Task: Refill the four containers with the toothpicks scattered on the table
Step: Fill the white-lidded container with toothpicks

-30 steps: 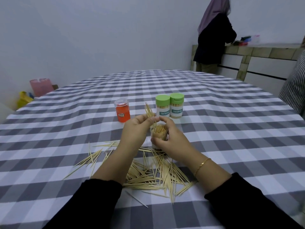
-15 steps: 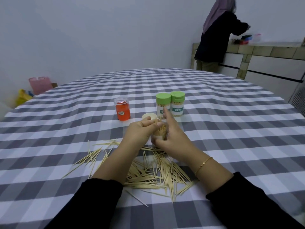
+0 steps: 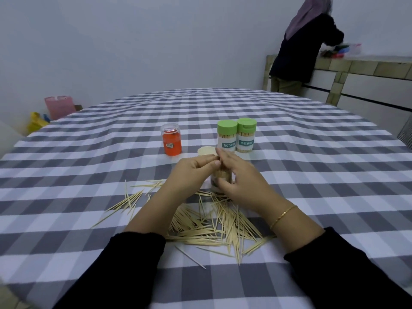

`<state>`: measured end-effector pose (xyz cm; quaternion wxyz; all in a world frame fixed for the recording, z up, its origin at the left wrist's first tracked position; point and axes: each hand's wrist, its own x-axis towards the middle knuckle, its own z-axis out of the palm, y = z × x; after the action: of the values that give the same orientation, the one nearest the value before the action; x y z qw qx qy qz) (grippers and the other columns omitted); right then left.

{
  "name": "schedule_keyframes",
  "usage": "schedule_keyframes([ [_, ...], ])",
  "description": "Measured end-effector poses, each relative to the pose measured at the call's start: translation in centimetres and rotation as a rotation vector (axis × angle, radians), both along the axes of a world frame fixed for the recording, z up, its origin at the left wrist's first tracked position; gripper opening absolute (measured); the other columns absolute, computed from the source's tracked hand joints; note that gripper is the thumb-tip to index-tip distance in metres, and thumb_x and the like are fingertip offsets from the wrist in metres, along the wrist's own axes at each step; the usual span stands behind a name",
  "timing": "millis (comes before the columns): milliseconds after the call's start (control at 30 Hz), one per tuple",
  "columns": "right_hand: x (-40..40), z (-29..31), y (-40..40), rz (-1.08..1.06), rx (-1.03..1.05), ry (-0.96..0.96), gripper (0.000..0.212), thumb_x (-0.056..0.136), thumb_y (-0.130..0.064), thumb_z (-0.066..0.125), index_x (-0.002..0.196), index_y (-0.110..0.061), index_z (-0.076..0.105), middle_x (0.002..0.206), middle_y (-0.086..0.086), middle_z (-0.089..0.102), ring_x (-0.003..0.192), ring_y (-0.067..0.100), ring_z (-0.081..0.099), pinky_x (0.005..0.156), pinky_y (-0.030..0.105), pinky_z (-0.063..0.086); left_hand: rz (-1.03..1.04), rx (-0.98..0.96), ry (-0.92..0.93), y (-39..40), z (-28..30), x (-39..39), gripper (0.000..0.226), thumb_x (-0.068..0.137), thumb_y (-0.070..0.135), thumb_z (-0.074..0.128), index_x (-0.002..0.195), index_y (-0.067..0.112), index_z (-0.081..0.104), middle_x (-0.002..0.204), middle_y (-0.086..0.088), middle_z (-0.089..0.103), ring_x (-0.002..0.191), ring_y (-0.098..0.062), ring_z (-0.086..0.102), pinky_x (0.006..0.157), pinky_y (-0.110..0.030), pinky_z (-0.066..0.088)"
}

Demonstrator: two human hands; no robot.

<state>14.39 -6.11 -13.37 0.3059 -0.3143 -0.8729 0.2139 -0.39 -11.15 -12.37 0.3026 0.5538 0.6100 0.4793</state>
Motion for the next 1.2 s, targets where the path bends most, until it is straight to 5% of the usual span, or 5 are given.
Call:
schedule_keyframes([
  [267,0.0,-0.2,0.4,0.009,0.051,-0.034,0.051,0.090,-0.024,0.061,0.139,-0.022,0.047,0.147,-0.009,0.042,0.139,0.005,0.027,0.116,0.032,0.024,0.083,-0.088,0.057,-0.6,0.8,-1.4,0.030,0.094,0.019,0.059,0.124,0.022,0.065,0.123,0.006,0.065,0.111,-0.004,0.056,0.092,-0.020,0.038],
  [433,-0.1,0.0,0.0,0.011,-0.036,0.057,0.066,0.088,-0.020,0.064,0.145,-0.028,0.034,0.151,-0.009,0.030,0.131,-0.004,0.026,0.100,0.001,0.022,0.027,-0.299,0.352,-1.6,1.7,-2.0,0.034,0.096,0.016,0.051,0.117,0.037,0.066,0.093,0.018,0.067,0.078,-0.010,0.063,0.069,-0.029,0.056],
  [567,-0.3,-0.2,-0.2,-0.005,-0.149,0.124,0.079,0.086,-0.020,0.067,0.149,-0.032,0.020,0.149,-0.005,0.030,0.130,0.008,0.036,0.099,0.020,0.034,0.015,-0.371,0.446,-2.2,2.2,-2.7,0.043,0.096,0.009,0.044,0.121,0.039,0.063,0.091,0.010,0.063,0.057,-0.014,0.054,0.054,-0.030,0.052],
  [867,-1.2,-1.0,-0.8,0.057,-0.289,0.156,0.083,0.082,-0.025,0.073,0.147,-0.032,0.022,0.142,0.001,0.042,0.126,0.015,0.047,0.107,0.035,0.040,-0.238,-0.536,0.856,-4.3,2.5,-5.6,0.056,0.093,0.009,0.052,0.138,0.043,0.047,0.155,0.011,0.032,0.144,-0.018,0.026,0.113,-0.036,0.028],
  [1200,-1.4,-1.5,-0.8,0.078,-0.302,0.196,0.085,0.080,-0.023,0.074,0.146,-0.034,0.022,0.129,-0.007,0.046,0.116,0.016,0.056,0.101,0.040,0.046,-0.373,-0.639,0.914,-5.7,2.8,-5.2,0.090,0.083,0.030,0.072,0.147,0.053,0.014,0.163,0.009,-0.003,0.149,-0.017,0.007,0.117,-0.036,0.022],
])
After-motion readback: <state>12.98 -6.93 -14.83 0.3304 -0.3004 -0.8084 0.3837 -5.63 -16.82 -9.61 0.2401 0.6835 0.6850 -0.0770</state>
